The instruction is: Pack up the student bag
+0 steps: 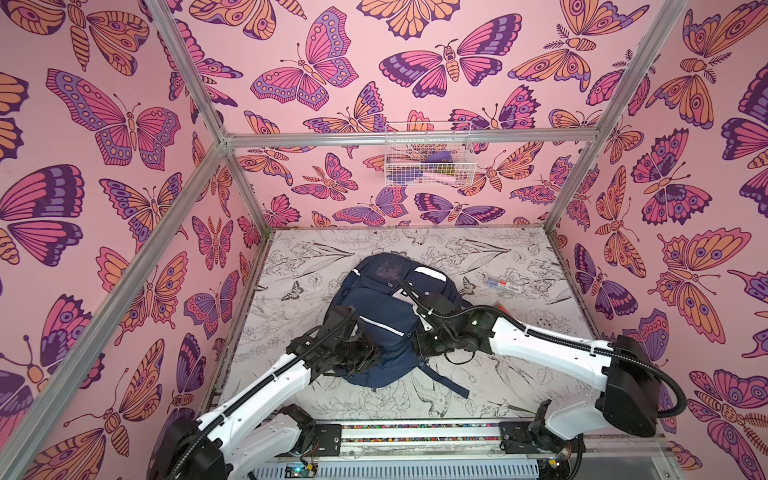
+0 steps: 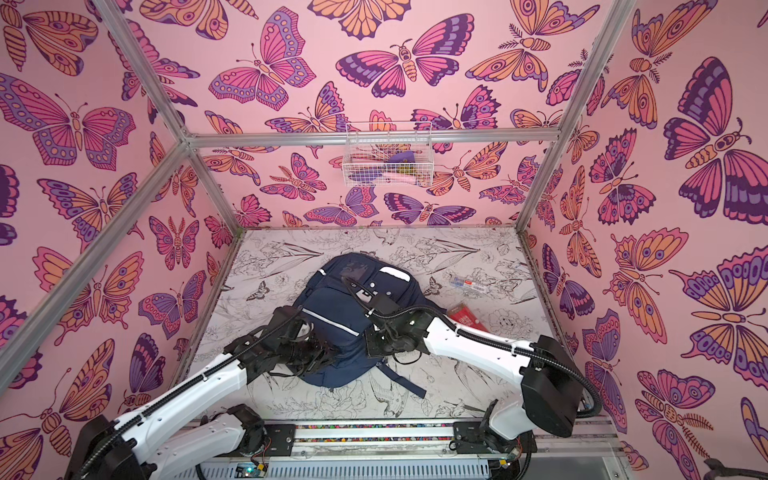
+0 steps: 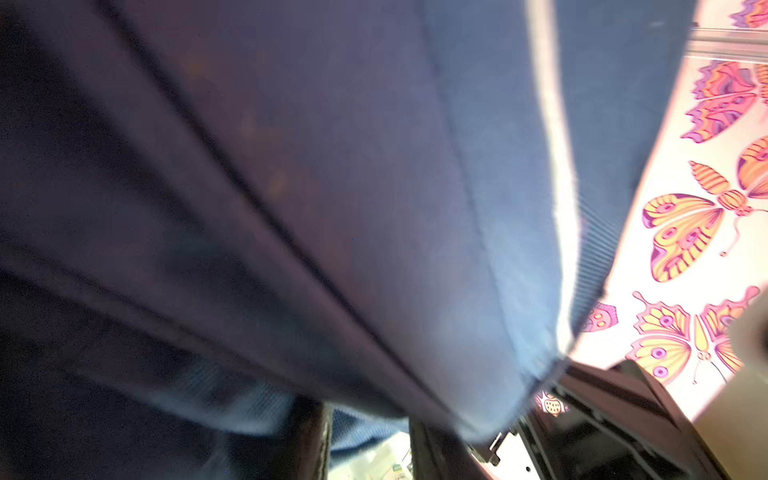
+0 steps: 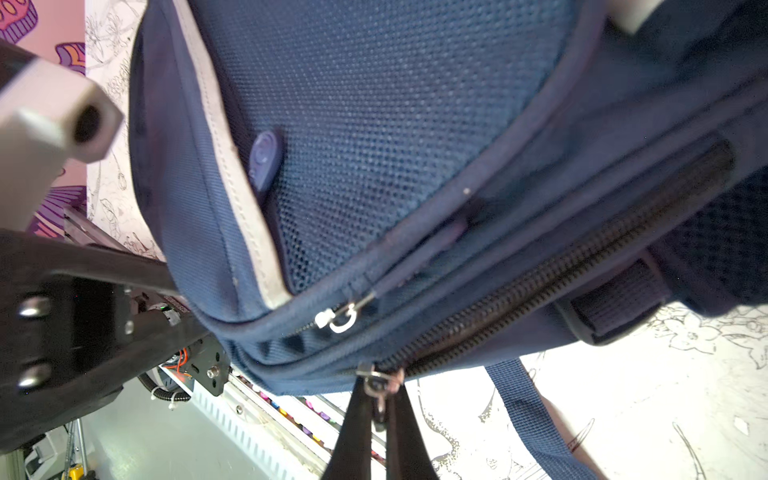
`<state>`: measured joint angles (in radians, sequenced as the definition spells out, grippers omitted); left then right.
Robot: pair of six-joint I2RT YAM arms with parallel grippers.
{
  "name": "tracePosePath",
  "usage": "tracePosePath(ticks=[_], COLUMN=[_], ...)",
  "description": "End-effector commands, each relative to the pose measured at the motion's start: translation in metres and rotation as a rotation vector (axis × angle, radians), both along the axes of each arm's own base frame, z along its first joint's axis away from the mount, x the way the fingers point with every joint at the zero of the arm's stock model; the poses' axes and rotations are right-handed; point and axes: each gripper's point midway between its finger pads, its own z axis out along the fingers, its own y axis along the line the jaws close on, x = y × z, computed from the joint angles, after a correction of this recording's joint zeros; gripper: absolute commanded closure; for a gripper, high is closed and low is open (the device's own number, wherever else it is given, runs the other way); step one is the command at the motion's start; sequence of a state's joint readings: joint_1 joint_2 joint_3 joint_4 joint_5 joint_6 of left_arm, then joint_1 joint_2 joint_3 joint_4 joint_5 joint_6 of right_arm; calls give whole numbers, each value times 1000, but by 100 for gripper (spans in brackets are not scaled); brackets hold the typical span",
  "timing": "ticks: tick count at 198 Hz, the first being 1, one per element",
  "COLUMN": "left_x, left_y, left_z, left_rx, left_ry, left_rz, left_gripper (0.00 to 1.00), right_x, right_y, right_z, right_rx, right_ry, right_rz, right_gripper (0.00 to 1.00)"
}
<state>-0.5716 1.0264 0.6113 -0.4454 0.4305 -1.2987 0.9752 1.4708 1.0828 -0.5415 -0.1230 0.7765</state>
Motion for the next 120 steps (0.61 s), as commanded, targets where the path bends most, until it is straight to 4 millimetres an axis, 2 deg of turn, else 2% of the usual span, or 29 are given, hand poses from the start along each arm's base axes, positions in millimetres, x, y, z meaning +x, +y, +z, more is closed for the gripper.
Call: tracePosePath(ticks=[1, 34, 83, 120], left_x=[17, 20, 11, 2], left_y=[-10, -2, 18, 27], left_z=[15, 15, 11, 0], left_rx=[-40, -29, 33, 78], left_ry=[-32, -64, -84, -68], left_rz=[38, 57, 68, 53], left_gripper=[76, 100, 100, 100], right_x=[-2, 1, 16, 41], right_y=[11, -4, -57, -93], right_z=[33, 27, 12, 4], right_rx=[92, 12, -262, -328], right_ry=[-38, -65, -120, -98], right_rz=[7, 2, -14, -60], right_gripper=[100, 100, 100, 100])
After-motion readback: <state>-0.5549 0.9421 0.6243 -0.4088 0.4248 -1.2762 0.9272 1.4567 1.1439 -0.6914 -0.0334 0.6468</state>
